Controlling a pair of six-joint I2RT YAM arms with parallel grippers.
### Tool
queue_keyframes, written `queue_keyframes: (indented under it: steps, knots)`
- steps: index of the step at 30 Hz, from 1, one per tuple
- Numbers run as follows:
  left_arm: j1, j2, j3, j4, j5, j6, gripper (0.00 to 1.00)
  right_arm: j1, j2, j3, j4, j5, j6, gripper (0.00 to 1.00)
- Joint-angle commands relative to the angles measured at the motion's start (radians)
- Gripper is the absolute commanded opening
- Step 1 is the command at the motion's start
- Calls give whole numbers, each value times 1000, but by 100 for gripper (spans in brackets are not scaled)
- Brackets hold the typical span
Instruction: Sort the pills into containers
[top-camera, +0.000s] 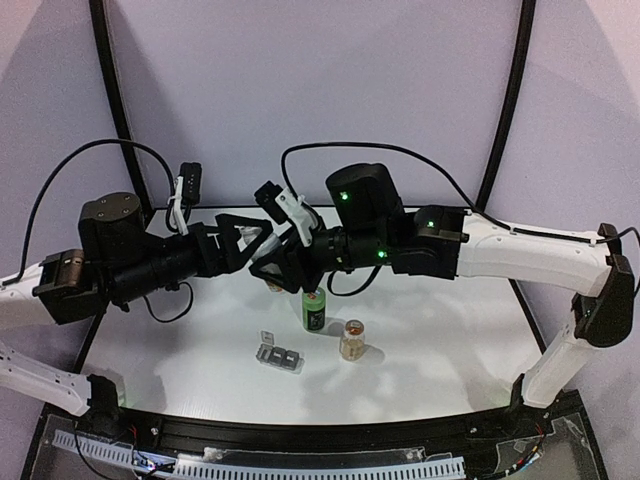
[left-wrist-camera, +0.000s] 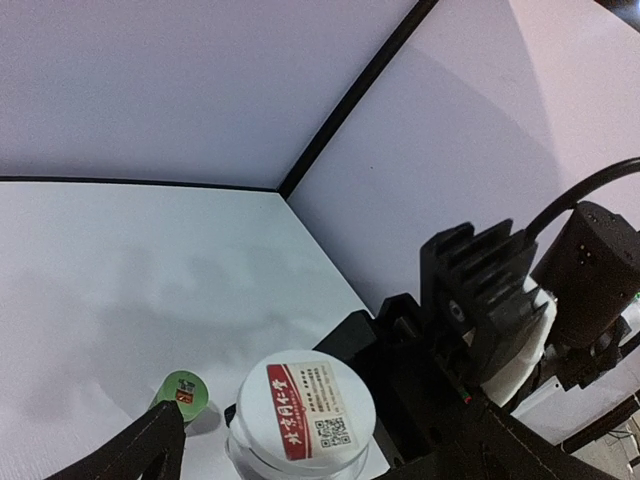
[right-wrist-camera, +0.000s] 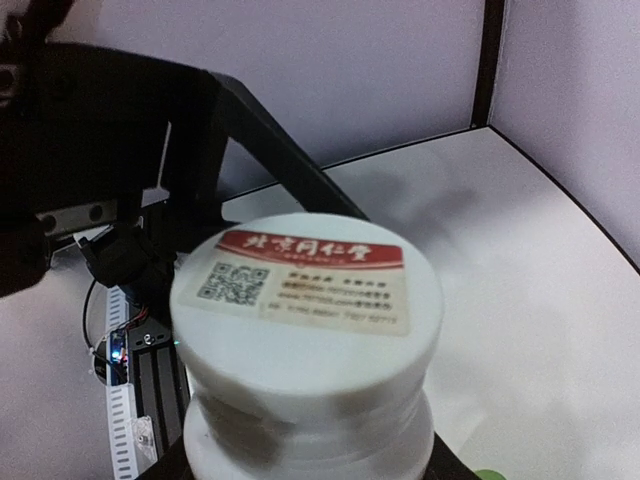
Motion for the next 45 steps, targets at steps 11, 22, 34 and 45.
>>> queue_keyframes:
  steps: [11,22,34,45]
  knots:
    - [-2,0,12,15,58,-12,99,8,77,87,-23,-28,14,14]
    - [-1,-17,40,-99,-48,-11,99,8,93,86,-91,-45,12,12]
    - [-1,7,66,-110,-29,0,99,8,116,99,-107,-45,17,11]
    - [-1,11,67,-235,-86,-84,99,8,100,108,-94,-41,17,11]
